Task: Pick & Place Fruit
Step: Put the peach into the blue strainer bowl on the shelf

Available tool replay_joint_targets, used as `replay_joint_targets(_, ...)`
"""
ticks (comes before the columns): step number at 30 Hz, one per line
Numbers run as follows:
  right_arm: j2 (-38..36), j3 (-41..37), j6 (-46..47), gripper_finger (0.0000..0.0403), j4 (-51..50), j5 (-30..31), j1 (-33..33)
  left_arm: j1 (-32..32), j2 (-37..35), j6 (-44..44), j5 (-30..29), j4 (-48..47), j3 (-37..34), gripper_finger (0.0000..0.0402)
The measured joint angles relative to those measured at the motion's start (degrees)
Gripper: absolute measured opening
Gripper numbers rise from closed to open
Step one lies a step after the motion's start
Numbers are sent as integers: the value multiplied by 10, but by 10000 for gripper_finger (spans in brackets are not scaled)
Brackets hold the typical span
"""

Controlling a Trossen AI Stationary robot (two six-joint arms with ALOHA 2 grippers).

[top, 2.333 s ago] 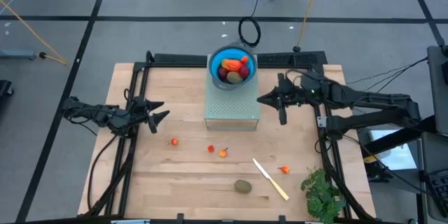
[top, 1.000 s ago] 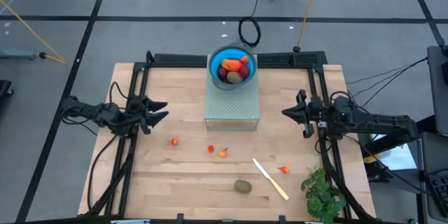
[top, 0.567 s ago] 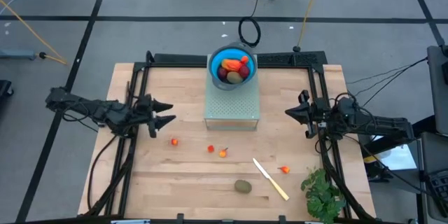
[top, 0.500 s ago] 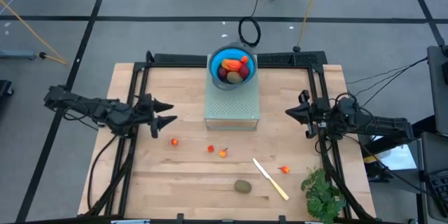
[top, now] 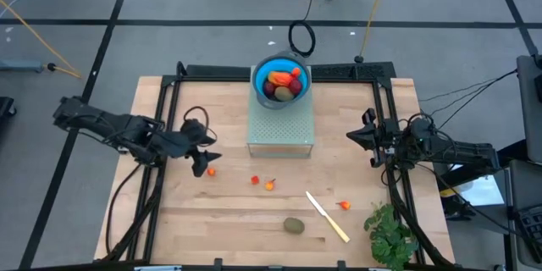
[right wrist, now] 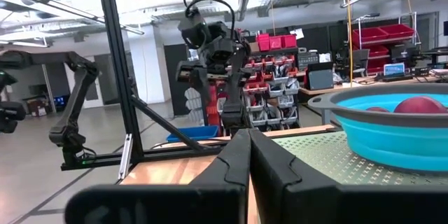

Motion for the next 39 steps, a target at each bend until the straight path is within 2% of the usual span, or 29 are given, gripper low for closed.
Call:
replay_joint_targets(5,0,0,1,0,0,-2,0,2,52,-34,34,-70,47,269)
replay_joint_targets(11,0,0,-3,0,0,-2,0,25,114,-72,111,-156,87,269)
replay_joint_targets(19,0,0,-14,0,0,-2,0,65,178,-89,194,-226,98,269)
replay_joint_targets(24,0,0,-14,0,0,-2,0,90,204,-121,196,-248,98,269)
replay_joint_targets(34,0,0,-14,0,0,-2,0,103,218,-53,185,-245,98,269)
replay_joint_targets(39,0,0,-14,0,0,-2,0,103,218,-58,164,-245,97,269)
